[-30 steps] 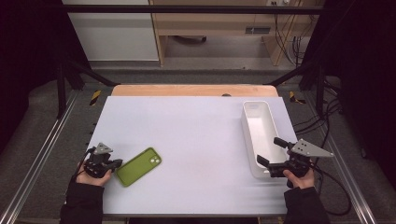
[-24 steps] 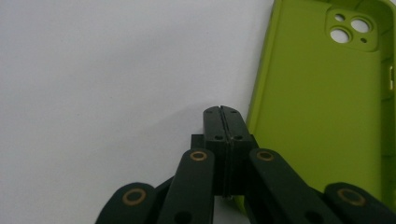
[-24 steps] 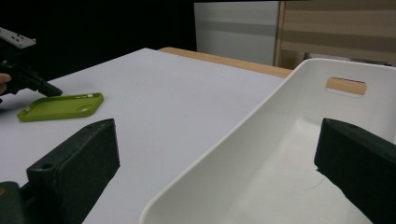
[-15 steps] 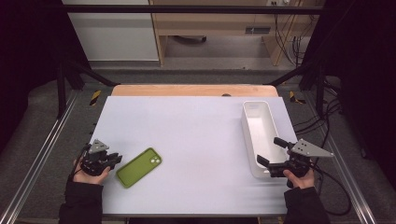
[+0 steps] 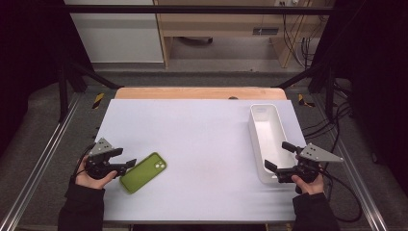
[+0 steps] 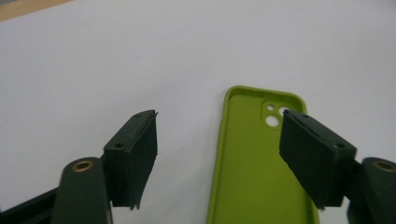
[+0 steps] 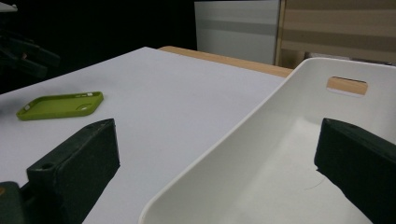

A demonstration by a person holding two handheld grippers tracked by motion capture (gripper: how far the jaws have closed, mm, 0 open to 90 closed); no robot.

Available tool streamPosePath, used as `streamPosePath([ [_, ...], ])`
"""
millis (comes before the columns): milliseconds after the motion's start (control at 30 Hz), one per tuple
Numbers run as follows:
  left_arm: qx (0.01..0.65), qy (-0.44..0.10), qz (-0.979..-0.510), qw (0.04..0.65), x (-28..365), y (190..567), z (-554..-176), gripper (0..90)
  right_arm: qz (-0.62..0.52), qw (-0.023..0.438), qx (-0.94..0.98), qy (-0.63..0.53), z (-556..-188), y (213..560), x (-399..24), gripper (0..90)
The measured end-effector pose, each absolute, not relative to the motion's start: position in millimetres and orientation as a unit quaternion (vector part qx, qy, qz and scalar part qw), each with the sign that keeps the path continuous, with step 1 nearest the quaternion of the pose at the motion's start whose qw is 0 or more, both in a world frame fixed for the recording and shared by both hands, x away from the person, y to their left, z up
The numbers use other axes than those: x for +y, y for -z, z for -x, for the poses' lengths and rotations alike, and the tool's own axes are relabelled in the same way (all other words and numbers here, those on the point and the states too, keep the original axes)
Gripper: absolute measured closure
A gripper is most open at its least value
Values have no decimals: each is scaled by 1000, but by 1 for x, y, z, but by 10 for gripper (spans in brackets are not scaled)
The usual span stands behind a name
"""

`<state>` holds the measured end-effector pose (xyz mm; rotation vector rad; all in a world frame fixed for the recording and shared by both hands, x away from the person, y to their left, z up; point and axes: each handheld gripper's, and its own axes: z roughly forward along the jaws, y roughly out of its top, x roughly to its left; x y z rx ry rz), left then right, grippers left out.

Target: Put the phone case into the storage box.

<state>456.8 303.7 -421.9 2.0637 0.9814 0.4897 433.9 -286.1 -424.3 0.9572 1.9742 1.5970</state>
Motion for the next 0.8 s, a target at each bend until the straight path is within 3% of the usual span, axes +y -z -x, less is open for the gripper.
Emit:
streamPosePath([
  [100,378,-199,-816,390,296,416,-455,127,-344,214,711,-574,-434,424,-286,4],
  [233,376,-201,-819,384,290,412,-456,36,-343,212,711,-575,-434,425,-286,4],
  [800,382,-181,-832,358,289,426,-472,0,-344,213,712,-574,-434,425,-286,4],
])
